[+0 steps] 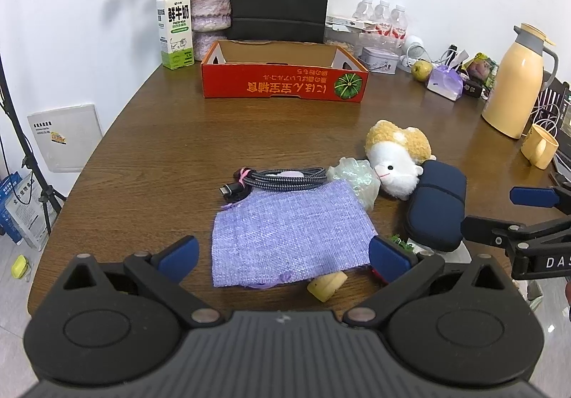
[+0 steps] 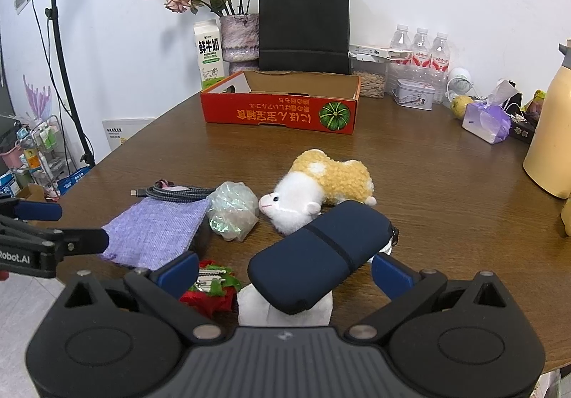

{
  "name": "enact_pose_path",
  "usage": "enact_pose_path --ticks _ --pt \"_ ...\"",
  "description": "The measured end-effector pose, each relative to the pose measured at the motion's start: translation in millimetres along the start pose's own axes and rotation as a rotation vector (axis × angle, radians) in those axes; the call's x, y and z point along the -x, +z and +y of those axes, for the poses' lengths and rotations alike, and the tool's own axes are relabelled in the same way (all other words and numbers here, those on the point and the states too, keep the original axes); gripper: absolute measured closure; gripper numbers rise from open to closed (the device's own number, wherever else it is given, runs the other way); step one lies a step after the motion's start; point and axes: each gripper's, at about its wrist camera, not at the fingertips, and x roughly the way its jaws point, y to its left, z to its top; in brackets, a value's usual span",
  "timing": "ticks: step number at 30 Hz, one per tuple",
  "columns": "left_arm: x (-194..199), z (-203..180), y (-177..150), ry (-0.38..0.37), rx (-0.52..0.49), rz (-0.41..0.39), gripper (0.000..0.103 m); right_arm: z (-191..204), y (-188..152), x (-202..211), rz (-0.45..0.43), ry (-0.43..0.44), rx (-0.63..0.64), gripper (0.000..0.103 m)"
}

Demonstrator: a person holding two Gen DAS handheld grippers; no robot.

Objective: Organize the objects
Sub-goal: 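Move the left tool toward the yellow block while the right tool approaches the white tissue, then close the left gripper on the yellow block while the right gripper closes on the white tissue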

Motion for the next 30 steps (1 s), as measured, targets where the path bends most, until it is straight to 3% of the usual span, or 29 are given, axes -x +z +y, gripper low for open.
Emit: enact_pose_path --ticks 19,30 --pt "-1 -1 -16 -0.008 -0.023 0.010 0.000 -5 -24 -4 0.010 -0.033 0.007 0.000" --pt "-14 1 -32 -0.020 -0.004 0.058 0.000 -7 -46 -24 0.076 -0.051 0.011 0.000"
